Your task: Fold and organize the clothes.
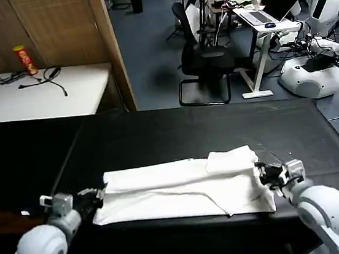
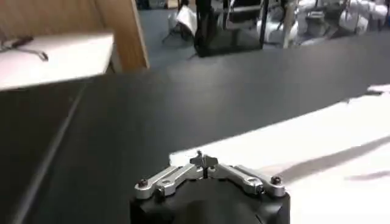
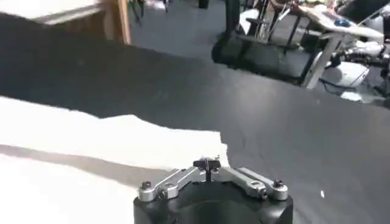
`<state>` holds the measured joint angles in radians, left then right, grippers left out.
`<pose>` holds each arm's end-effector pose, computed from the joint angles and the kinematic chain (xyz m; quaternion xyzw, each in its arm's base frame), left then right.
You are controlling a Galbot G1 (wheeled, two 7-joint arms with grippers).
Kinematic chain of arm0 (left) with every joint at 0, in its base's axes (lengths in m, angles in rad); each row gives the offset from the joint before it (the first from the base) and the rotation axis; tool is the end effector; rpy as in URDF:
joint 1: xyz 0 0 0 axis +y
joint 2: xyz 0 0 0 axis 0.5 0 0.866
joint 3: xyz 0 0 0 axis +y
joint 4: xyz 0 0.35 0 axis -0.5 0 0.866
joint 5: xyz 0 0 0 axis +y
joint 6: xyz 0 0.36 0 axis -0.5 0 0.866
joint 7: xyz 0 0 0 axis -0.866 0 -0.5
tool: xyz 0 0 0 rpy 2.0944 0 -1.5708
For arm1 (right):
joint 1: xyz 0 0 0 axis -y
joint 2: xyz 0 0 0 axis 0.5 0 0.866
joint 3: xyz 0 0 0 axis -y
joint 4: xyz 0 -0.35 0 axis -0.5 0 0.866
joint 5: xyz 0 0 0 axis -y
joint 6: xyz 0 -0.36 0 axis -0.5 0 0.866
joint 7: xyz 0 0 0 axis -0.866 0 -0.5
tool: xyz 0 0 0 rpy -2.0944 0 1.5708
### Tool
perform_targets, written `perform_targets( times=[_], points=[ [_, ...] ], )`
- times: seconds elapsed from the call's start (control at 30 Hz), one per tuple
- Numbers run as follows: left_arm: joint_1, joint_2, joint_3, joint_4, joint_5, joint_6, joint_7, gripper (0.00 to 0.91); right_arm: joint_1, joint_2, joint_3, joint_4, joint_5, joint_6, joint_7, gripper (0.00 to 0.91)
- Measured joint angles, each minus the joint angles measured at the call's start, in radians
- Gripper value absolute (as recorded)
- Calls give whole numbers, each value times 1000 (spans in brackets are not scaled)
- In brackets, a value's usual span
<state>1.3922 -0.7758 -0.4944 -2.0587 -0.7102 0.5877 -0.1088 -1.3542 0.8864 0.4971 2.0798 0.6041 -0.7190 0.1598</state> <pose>0.2540 0.1229 -0.2332 -0.1182 -0.9488 -0.0741 0.2835 0.2571 -0.1039 -0.2289 0.0754 -0.9466 0.0920 0.2996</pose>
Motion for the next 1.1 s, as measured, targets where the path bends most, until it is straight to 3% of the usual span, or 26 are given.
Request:
perform_targets(
  times=[0.23,0.27,0.3,0.33,0.67,0.73,0.9,1.1],
  points=[
    [59,-13,-15,-5,22,-2,-6,0,-54,10,10,16,-1,-3,1,20],
    [63,-16,-17,-6,24,-1,-6,419,-61,12,14,19,2,-4,1,156],
    [68,-18,-20,-8,26,1,-6,878,-68,14,18,23,8,-7,0,371],
    [73,-20,-23,-9,26,3,-6,878,-75,15,22,27,14,-11,-2,878],
    [130,-36,-76,-58,42,32,-3,878,-145,28,119,126,113,-17,18,878],
    [134,-33,-92,-73,22,32,-3,878,-130,36,130,125,106,-16,23,878],
    [89,-62,-99,-51,-33,-28,-12,878,-25,82,104,39,40,72,30,878],
    [-49,-147,-58,59,-37,-51,-23,878,110,167,32,-103,-7,99,34,878]
  ],
)
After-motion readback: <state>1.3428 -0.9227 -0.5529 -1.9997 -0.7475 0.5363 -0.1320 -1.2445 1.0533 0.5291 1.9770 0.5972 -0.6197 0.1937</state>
